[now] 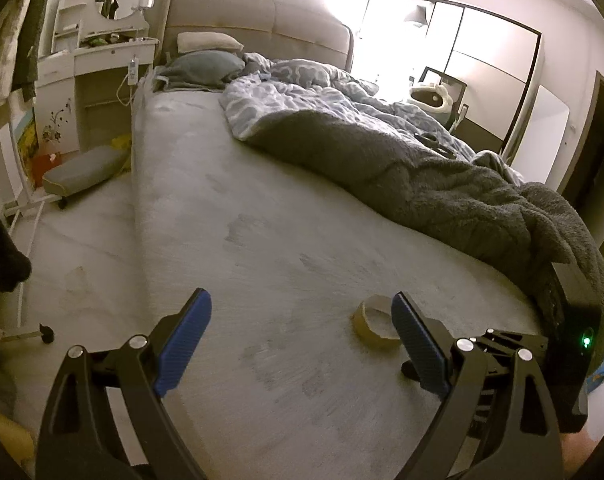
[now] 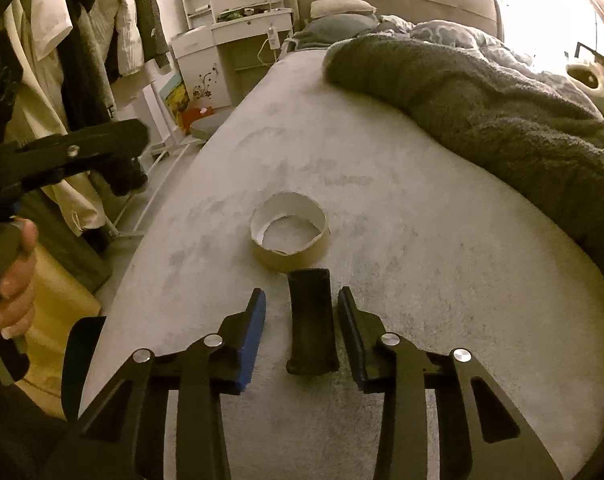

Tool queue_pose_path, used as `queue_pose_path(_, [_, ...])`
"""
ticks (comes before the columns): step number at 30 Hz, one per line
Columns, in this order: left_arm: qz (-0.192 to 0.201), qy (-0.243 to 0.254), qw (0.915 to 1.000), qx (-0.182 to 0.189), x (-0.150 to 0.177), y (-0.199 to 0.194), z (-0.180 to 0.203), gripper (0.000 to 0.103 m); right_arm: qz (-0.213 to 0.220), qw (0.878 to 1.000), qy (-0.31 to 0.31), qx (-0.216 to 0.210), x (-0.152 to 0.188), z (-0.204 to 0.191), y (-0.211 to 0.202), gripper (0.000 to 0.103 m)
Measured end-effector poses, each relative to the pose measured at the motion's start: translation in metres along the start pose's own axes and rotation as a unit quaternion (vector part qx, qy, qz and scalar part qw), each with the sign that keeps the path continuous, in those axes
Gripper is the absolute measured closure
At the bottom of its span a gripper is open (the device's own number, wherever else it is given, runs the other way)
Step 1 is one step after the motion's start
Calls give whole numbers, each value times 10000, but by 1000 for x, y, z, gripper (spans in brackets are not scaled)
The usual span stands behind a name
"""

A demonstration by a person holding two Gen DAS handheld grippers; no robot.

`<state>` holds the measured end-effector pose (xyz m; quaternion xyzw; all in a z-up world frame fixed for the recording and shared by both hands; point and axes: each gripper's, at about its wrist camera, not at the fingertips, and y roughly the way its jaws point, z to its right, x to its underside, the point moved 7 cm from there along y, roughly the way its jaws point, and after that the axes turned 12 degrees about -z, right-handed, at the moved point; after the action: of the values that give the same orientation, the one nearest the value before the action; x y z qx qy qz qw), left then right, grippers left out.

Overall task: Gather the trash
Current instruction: 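Close the right tool on the black plastic piece while the left tool approaches the tape roll, then grasp the cardboard tape roll with the left tool and lift it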

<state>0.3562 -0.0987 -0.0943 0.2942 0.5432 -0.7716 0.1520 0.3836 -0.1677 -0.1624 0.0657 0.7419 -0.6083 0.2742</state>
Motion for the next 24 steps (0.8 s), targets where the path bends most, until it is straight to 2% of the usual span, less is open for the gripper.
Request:
queue_pose_path(3, [-28, -45, 10000, 64, -1, 7, 5, 10, -70, 9999, -41, -67, 0, 1, 5, 70])
queue_pose_path(6, [-84, -68, 9999, 100, -1, 16, 11, 10, -61, 9999, -104, -94, -1, 0, 5, 81])
queue_pose_path(14, [-205, -3, 9997, 104, 0, 37, 31, 11, 78, 9998, -86, -175, -2, 12, -9, 82])
queue_pose_path(24, [-403, 225, 9989, 74, 7, 63, 58, 15, 255, 9990, 361, -25, 4, 58, -32, 82])
